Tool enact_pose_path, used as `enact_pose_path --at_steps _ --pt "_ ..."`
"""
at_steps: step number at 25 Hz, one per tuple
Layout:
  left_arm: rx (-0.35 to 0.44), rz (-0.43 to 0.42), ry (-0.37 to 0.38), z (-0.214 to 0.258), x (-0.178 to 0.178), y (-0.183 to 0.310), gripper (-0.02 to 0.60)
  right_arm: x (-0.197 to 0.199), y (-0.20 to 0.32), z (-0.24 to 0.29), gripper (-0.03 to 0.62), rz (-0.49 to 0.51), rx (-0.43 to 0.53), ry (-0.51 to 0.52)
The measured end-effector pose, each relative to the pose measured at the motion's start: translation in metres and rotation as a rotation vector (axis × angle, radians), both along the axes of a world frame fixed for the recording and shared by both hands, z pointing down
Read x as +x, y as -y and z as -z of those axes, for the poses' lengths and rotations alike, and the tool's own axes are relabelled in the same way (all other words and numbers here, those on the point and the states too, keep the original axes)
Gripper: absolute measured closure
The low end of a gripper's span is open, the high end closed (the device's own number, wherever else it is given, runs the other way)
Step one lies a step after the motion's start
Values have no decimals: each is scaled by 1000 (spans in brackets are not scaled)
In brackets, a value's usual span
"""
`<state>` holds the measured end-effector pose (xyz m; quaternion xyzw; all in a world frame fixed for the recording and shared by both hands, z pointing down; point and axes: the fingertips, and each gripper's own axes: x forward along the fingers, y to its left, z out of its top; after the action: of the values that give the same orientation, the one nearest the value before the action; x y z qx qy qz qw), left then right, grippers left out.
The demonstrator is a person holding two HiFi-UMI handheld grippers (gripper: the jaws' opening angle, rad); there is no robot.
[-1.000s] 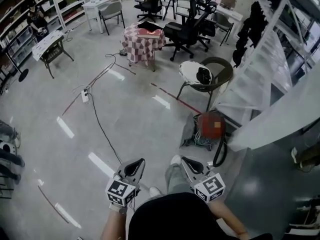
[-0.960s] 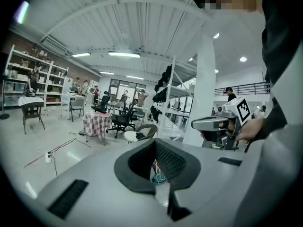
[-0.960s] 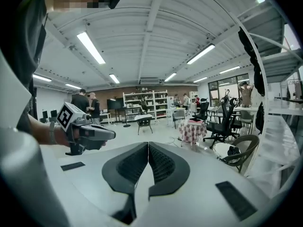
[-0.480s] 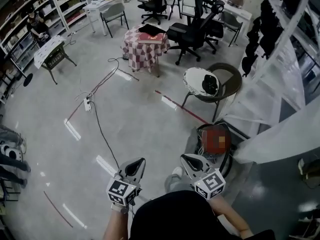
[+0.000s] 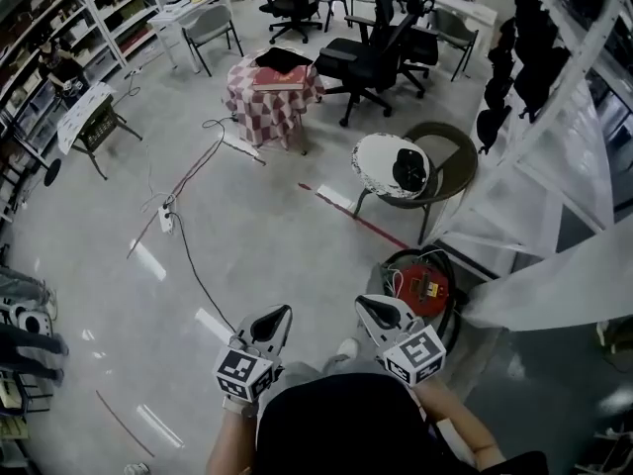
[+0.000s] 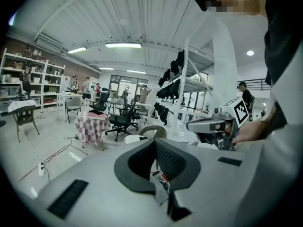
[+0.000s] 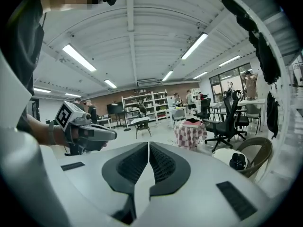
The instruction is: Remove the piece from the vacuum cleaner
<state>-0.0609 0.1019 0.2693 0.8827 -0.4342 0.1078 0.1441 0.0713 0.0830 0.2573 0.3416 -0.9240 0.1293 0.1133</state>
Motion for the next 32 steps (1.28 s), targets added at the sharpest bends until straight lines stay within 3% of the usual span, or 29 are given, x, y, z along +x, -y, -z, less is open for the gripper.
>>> enact_pose_path --at_steps 9,17,23,32 --pt "-50 -101 5 -22 21 57 565 27 35 -29 565 -118 -79 -6" --pt "-100 -257 15 -36 26 115 565 38 69 -53 565 -306 -136 -29" --pt "-156 -387 35 -60 26 136 565 44 72 -79 565 -444 -201 -57" --pt "-240 -480 81 -85 33 142 565 69 59 -137 565 -610 -309 -87"
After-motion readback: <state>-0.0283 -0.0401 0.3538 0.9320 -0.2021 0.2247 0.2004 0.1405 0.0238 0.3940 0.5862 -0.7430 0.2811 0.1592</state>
